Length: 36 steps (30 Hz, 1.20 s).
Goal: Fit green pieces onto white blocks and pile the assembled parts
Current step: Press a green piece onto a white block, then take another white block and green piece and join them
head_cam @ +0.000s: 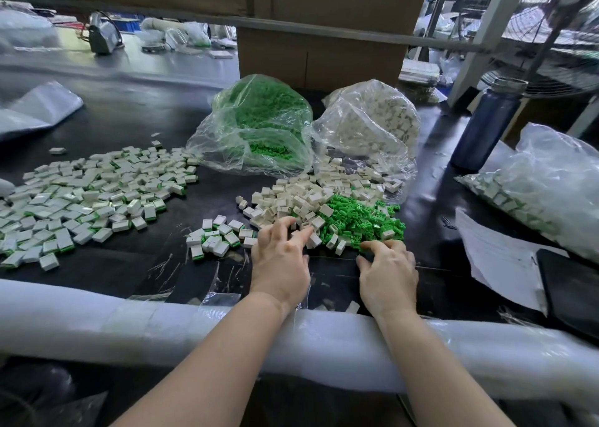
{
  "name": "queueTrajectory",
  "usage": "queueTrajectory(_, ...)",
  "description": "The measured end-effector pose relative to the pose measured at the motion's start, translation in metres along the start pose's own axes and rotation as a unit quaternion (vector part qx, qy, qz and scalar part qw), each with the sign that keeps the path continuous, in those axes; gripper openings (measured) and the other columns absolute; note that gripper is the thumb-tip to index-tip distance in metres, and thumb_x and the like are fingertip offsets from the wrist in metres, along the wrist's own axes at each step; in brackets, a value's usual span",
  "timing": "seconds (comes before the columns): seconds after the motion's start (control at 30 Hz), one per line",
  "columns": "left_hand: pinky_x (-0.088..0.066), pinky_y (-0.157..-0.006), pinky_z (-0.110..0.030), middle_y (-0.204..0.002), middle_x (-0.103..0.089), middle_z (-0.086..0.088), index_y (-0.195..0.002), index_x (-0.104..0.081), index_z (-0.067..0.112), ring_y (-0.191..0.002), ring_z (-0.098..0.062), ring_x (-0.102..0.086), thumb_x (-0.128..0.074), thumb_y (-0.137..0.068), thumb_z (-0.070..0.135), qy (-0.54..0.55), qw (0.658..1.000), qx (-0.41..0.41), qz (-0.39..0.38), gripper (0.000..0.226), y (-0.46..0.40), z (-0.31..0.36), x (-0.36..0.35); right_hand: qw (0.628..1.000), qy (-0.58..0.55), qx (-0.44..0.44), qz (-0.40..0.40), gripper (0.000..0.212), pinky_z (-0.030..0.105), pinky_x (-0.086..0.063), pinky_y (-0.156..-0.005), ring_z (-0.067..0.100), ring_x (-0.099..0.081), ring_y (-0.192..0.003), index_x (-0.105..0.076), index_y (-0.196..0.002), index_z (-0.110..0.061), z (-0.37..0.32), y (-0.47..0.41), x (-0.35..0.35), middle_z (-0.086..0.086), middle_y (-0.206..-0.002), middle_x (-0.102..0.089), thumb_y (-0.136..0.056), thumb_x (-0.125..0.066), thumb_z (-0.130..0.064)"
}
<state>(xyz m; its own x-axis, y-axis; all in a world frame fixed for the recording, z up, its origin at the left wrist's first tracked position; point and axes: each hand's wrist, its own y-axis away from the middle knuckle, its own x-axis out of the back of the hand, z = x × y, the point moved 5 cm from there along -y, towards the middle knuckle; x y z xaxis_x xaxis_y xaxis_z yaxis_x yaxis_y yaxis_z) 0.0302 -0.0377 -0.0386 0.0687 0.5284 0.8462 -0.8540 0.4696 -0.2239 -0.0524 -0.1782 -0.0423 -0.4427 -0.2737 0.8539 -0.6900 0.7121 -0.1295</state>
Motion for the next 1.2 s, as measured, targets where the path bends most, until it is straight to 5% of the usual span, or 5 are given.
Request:
queueTrajectory(0.17,-0.013,-0.098,-0.027,-0.137,-0.036,0.016,-0.136,-0.041,0.037,-0.122,-0.012,-0.020,-0.044,-0.095,0.024,0.004,0.999,-0.034,-0.022,0.043,0.000,0.004,-0.005,1.000,0.020,-0.009,-0.016,0.040,0.035,-0.029,-0.101,0.026,-0.035,-0.122,-0.047,-0.135,-0.023,-0.001,0.000,-0.001,0.004,-0.134,-0.040,-0.096,-0.048,-0.029)
queueTrajectory(0.47,-0.030,-0.092,-0.026,-0.107,-0.057,0.006,-0.107,-0.066,0.025,-0.106,-0.015,-0.042,-0.055,-0.092,0.031,0.039,0.998,-0.043,0.020,0.020,0.000,0.007,0.003,1.000,0.021,-0.013,-0.009,0.038,0.036,-0.031,-0.099,0.025,-0.036,-0.120,-0.048,-0.133,-0.023,-0.001,0.000,0.000,0.005,-0.130,-0.042,-0.095,-0.049,-0.030)
queueTrajectory(0.63,-0.027,-0.092,-0.024,-0.111,-0.058,0.008,-0.112,-0.062,0.028,-0.108,-0.014,-0.042,-0.054,-0.092,0.026,0.041,0.998,-0.043,0.014,0.021,0.001,0.007,0.002,0.999,0.027,-0.015,-0.027,0.038,0.036,-0.029,-0.101,0.025,-0.035,-0.122,-0.047,-0.135,-0.024,-0.001,0.000,-0.001,0.005,-0.134,-0.040,-0.097,-0.045,-0.026)
queueTrajectory(0.8,-0.031,-0.094,-0.026,-0.112,-0.058,0.006,-0.119,-0.058,0.027,-0.107,-0.014,-0.043,-0.054,-0.092,0.024,0.041,0.998,-0.043,0.008,0.027,0.001,0.007,0.001,0.995,-0.081,-0.046,0.018,0.047,0.036,-0.030,-0.098,0.027,-0.039,-0.116,-0.059,-0.120,-0.016,0.005,0.002,0.009,0.008,-0.126,-0.048,-0.080,-0.044,0.003)
queueTrajectory(1.2,-0.030,-0.096,-0.025,-0.111,-0.049,0.005,-0.122,-0.056,0.027,-0.109,-0.014,-0.040,-0.054,-0.092,0.026,0.042,0.998,-0.047,-0.020,0.030,0.001,0.006,-0.003,0.995,-0.084,-0.044,0.023,0.029,0.037,-0.040,-0.094,0.028,-0.052,-0.107,-0.066,-0.104,-0.016,0.007,0.001,0.008,0.008,-0.112,-0.063,-0.088,-0.046,0.000)
